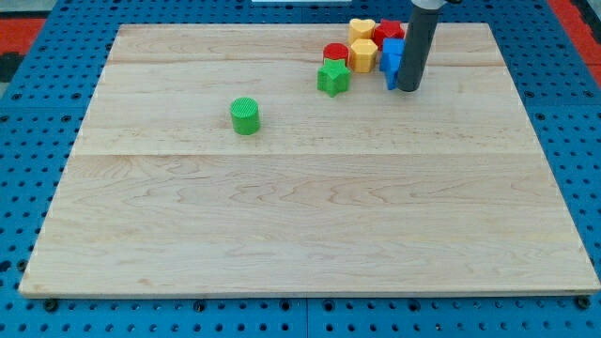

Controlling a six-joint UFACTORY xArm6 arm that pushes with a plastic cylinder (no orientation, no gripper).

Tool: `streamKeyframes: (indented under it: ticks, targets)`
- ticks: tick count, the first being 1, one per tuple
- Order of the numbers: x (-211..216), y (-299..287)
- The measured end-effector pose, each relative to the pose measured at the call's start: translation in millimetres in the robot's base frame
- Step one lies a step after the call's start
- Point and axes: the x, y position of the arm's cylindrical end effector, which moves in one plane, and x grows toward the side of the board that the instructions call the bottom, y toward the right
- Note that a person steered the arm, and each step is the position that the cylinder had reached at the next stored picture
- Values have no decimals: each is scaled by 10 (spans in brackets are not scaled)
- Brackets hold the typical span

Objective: Push the green circle to the top left of the green star

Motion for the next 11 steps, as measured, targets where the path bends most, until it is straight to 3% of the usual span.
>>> streamKeyframes:
  ticks: [1,2,3,5,6,7,9,11]
  targets:
    - [580,2]
    - [906,-1026]
    - [850,-2218]
    - [481,-2647]
    - [426,-3259]
    - [207,-3082]
    - [-71,-1537]
    - [-71,-1622]
